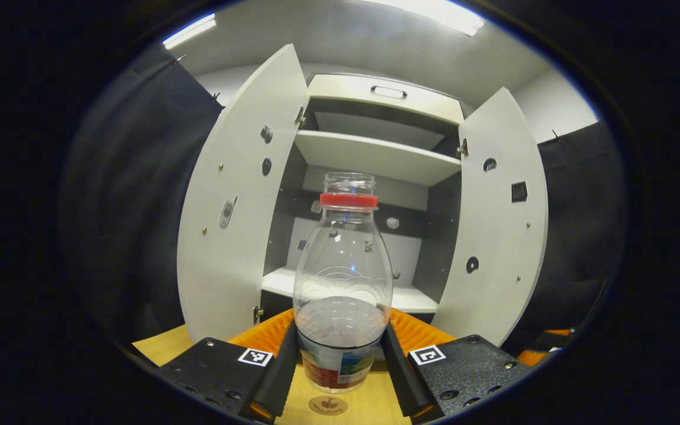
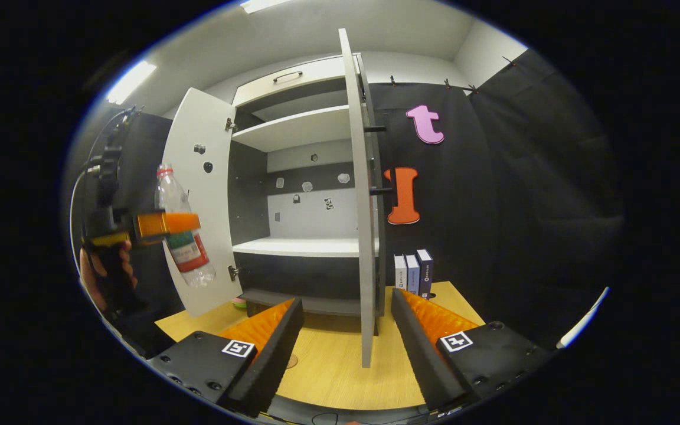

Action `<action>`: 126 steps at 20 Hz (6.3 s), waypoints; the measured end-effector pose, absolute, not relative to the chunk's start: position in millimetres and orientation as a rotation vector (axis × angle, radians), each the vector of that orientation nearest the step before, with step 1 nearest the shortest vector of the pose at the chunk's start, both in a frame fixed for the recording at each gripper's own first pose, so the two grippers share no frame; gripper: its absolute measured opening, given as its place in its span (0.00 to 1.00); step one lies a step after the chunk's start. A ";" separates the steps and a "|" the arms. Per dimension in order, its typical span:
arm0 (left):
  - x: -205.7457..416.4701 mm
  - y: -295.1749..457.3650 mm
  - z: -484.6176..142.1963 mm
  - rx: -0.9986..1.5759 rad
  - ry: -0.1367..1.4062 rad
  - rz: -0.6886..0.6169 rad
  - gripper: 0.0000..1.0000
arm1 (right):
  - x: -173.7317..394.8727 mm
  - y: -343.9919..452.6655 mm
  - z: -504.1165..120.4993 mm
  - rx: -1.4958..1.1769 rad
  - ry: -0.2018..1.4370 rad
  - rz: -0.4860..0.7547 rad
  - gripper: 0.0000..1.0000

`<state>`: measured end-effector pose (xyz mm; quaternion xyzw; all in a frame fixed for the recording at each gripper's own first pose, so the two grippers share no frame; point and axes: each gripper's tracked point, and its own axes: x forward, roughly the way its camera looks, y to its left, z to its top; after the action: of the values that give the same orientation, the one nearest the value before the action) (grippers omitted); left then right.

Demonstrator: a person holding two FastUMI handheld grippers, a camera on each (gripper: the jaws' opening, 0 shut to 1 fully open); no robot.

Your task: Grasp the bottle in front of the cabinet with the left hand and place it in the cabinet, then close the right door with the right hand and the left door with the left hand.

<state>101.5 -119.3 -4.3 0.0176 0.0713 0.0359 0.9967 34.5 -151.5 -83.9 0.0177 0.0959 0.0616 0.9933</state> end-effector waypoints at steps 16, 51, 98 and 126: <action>419.1 -175.5 -75.3 0.056 0.301 -0.193 0.71 | 46.1 -235.4 -85.4 0.027 0.163 -0.366 0.98; 394.9 -146.2 -26.0 -0.011 -0.004 -0.097 0.94 | 27.6 -257.9 -82.9 0.055 0.150 -0.431 0.98; 88.6 -31.2 -82.3 0.013 0.140 0.080 0.94 | 165.5 -249.2 69.7 -0.002 -0.026 -0.170 0.96; 14.7 137.4 -1.6 0.041 -0.094 0.439 0.94 | 280.0 -17.8 34.0 0.081 0.049 0.168 1.00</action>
<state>14.7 137.4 -1.6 0.0203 -0.0465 0.2176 0.9747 280.0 -17.8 34.0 0.0403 0.0243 0.0838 0.9954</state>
